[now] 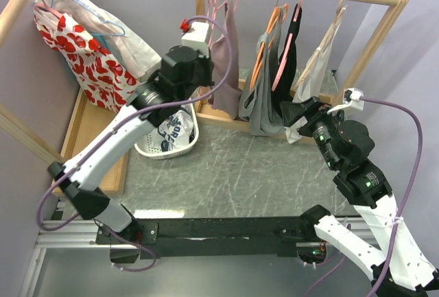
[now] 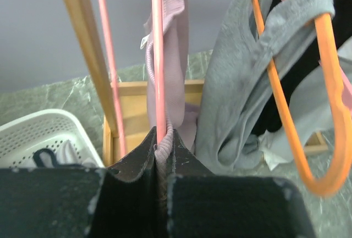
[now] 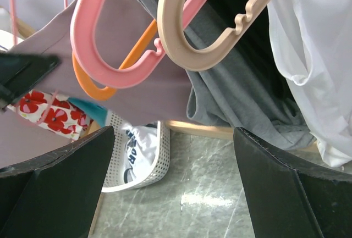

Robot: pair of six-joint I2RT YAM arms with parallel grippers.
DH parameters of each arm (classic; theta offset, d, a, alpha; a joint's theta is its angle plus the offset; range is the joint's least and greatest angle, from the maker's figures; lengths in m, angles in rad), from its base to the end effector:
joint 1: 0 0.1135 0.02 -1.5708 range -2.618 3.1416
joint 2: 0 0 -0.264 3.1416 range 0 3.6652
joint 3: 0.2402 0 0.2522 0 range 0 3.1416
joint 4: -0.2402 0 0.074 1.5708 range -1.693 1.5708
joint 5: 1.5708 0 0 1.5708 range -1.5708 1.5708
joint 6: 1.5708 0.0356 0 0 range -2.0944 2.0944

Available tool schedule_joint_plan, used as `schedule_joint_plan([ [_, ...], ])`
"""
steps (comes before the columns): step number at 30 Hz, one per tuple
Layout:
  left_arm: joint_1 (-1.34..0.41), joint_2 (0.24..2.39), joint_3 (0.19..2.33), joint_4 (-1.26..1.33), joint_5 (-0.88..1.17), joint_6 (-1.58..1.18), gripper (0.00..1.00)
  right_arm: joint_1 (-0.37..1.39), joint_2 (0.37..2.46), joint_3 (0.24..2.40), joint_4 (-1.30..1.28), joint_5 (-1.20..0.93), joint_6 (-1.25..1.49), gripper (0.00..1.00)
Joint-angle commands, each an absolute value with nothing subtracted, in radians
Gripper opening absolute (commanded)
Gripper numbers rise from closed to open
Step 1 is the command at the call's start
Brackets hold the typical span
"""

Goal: Remove the tank top from the hanger
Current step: Pick up the hanger from the clothesline.

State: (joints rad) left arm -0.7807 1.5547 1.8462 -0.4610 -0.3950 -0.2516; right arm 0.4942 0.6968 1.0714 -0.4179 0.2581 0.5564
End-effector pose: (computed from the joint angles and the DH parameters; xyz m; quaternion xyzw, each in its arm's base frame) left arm 0.2501 -0.2285 0.4873 0.0739 0.7566 -0.1816 0.6239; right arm 0.1204 0.0546 0.4237 0.1112 0.7131 0.2635 0.6400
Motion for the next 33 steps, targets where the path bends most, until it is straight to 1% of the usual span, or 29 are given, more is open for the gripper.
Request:
schedule_joint_plan([
  [1, -0.784, 1.405, 1.825, -0.376, -0.405, -0.238, 0.01, 0.485, 0.683, 1.060, -0.385, 0.236, 0.574, 0.96],
  [3, -0.782, 1.362, 1.809, -0.405, -0.382, -0.242, 0.01, 0.485, 0.677, 1.058, -0.387, 0.238, 0.575, 0.96],
  [4, -0.784, 1.341, 1.792, -0.397, -0.327, -0.241, 0.01, 0.483, 0.673, 1.058, -0.390, 0.238, 0.575, 0.96],
  [7, -0.784, 1.264, 1.732, -0.371, -0.261, -0.248, 0.01, 0.483, 0.663, 1.058, -0.397, 0.245, 0.575, 0.96],
  [13, -0.784, 1.164, 1.738, -0.472, -0.223, -0.267, 0.01, 0.483, 0.637, 1.051, -0.419, 0.271, 0.586, 0.96],
  [16, -0.784, 1.091, 1.700, -0.469, -0.143, -0.267, 0.01, 0.482, 0.630, 1.043, -0.417, 0.278, 0.595, 0.96],
  [20, -0.784, 1.011, 1.666, -0.454, 0.018, -0.264, 0.01, 0.482, 0.634, 1.034, -0.413, 0.273, 0.607, 0.96],
  [24, -0.784, 0.986, 1.664, -0.472, 0.126, -0.249, 0.01, 0.482, 0.637, 1.037, -0.414, 0.278, 0.598, 0.96],
  [28, -0.784, 0.966, 1.595, -0.506, 0.132, -0.252, 0.01, 0.483, 0.640, 1.055, -0.434, 0.305, 0.578, 0.96],
  [33, -0.782, 0.976, 1.577, -0.584, 0.169, -0.265, 0.01, 0.482, 0.623, 1.080, -0.448, 0.307, 0.552, 0.96],
])
